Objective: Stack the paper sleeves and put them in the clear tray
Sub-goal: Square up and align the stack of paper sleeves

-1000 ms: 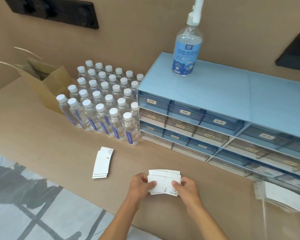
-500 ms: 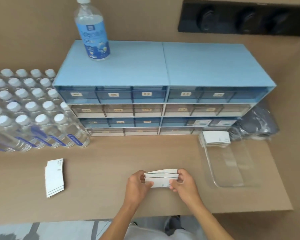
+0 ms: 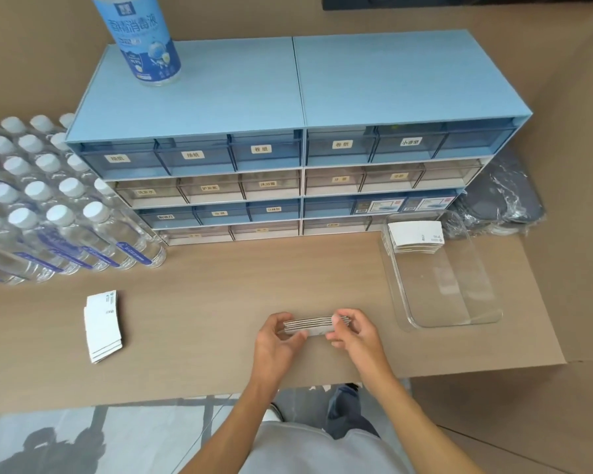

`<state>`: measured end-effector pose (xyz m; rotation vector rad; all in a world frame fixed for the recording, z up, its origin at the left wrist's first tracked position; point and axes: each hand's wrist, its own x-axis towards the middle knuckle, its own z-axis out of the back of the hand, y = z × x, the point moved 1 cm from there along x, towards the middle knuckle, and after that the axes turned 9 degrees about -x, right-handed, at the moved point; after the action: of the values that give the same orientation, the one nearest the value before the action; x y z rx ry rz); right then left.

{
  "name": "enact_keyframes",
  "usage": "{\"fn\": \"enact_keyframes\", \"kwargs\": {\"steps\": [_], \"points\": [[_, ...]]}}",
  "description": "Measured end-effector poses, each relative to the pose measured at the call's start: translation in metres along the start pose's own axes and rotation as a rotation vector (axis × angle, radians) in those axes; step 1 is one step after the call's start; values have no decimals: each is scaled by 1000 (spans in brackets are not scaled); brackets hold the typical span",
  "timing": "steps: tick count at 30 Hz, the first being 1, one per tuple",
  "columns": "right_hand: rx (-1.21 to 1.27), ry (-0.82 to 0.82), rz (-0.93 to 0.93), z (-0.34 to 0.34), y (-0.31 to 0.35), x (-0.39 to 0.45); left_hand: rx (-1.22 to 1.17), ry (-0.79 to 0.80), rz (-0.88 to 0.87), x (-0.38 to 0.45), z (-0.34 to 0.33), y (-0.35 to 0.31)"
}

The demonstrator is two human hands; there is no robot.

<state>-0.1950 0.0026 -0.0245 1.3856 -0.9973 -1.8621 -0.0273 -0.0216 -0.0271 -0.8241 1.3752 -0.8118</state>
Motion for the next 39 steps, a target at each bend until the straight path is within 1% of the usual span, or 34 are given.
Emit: {"fn": "enact_keyframes", "kwargs": {"steps": [3,5,8,12,18,23,29,34,39], "points": [[41,-71,-34,-4,-2,1,-210,-26,101,-6,-4,2],[41,-87,-32,-9,-5,1,-309,-60,135,-9,-10,2],[76,-101,-33,-18,-7,1,-341,-94,121,-13,-19,2],[205,-106,-75,-25,-10,-1,-364,-103,91,-20,-30,1],[223,-93,-80,-31,-8,0,-502,-104,180,-18,-35,1],[229,-65,-87,-34,-9,-1,-414,-60,126,-18,-38,2],[253,-32,-76,-36,-10,-2,-355,-86,61,-15,-37,5],[243,-55,-61,-37,-3,2,-305,-103,15,-13,-36,4],[180,-62,-78,-37,-6,5,-234,-66,-8,-12,-28,10]]}}
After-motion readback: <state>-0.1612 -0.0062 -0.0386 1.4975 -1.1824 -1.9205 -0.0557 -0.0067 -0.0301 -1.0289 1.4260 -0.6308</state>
